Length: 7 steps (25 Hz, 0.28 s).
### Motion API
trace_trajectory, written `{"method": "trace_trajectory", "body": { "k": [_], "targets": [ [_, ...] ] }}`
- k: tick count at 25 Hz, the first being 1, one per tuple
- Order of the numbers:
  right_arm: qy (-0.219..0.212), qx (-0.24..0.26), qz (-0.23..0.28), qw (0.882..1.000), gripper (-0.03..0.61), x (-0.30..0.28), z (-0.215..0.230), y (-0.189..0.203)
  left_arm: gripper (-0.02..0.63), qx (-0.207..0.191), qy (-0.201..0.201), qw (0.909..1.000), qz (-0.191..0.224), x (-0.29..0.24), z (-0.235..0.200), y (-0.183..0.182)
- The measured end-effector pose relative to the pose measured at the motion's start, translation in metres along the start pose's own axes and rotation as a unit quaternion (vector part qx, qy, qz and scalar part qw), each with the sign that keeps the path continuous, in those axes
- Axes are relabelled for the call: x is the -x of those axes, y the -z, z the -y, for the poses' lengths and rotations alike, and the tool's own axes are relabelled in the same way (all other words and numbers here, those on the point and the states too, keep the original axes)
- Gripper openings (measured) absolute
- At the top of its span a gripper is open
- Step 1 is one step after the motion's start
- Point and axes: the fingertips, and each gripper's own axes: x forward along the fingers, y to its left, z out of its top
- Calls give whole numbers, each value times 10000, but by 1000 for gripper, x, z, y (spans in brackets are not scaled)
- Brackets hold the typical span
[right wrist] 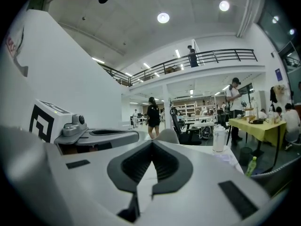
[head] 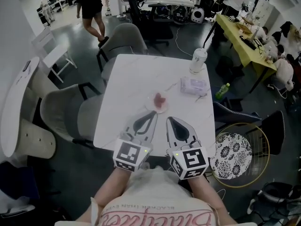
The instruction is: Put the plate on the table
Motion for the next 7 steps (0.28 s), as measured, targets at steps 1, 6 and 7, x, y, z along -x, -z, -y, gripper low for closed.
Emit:
{"method": "trace_trajectory", "body": {
  "k": [1, 6, 7],
  "targets": [
    [-18, -2, 5, 10000, 3, 0, -1, 0, 5, -8, 8, 10000, 4, 0, 0, 0],
    [-109, -58, 19, 9999, 3, -1, -11, 0, 5, -51, 80, 9999, 101, 4, 0, -3],
    [-128, -64, 24, 9999, 3, -1, -12, -1, 5, -62, 86, 9999, 113, 5, 0, -4]
  ]
}}
